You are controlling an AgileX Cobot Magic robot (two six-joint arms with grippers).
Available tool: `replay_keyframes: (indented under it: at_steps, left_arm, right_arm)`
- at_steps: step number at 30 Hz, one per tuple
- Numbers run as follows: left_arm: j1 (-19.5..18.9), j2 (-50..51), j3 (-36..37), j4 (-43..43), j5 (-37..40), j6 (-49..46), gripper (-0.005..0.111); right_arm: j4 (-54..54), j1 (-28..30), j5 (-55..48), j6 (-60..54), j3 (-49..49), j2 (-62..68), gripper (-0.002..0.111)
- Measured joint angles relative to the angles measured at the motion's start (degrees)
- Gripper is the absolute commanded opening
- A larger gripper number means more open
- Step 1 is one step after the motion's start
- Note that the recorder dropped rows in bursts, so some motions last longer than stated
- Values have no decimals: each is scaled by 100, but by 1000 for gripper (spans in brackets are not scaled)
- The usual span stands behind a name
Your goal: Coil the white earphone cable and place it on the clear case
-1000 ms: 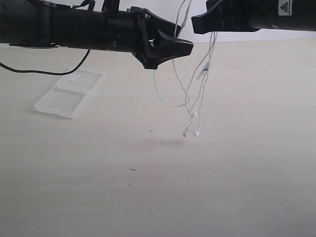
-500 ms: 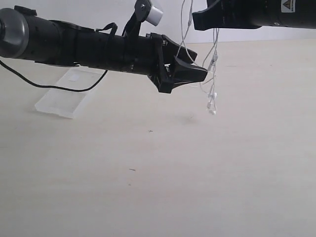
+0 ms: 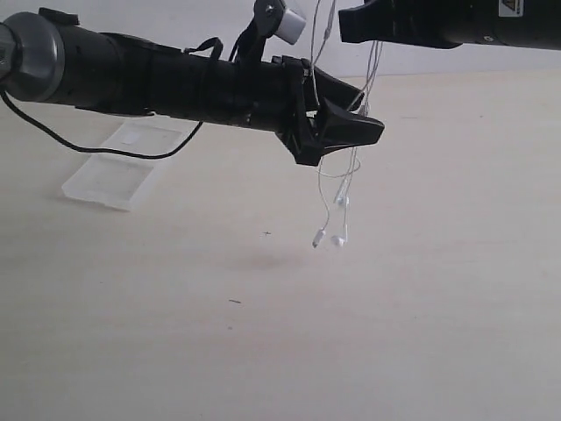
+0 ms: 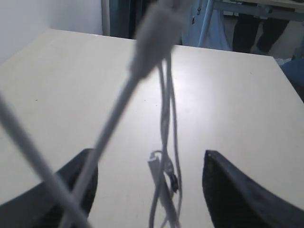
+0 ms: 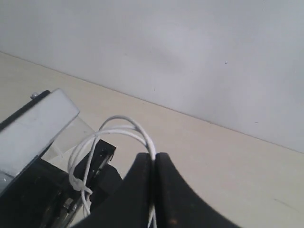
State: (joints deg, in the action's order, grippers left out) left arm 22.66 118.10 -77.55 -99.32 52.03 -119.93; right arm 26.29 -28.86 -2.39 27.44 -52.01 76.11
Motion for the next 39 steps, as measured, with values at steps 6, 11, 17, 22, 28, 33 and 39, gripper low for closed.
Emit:
replay_keyframes:
  at_steps: [6,11,17,22,28,33,39]
  left_arm:
    - [251,0,-22,0,-466,0,62]
    - [382,0,-22,0,-772,0,56]
    - [382,0,-81,0,-818,0,29]
    - [382,0,-92,0,-818,0,26]
    - [382,0,-92,0,-818,0,12]
    - [382,0,-92,0,-818,0,0]
    - [382,0,-92,0,-818,0,0]
  right_arm:
    - [-85,0,52,12,0,0,0]
    - [-85,0,63,12,0,0,0]
    - [-85,0,63,23,0,0,0]
    - [-85,0,63,23,0,0,0]
    - [-94,0,63,23,0,0,0]
    - [-106,0,63,23,0,0,0]
    - [-95,0,27,-140,0,-12,0]
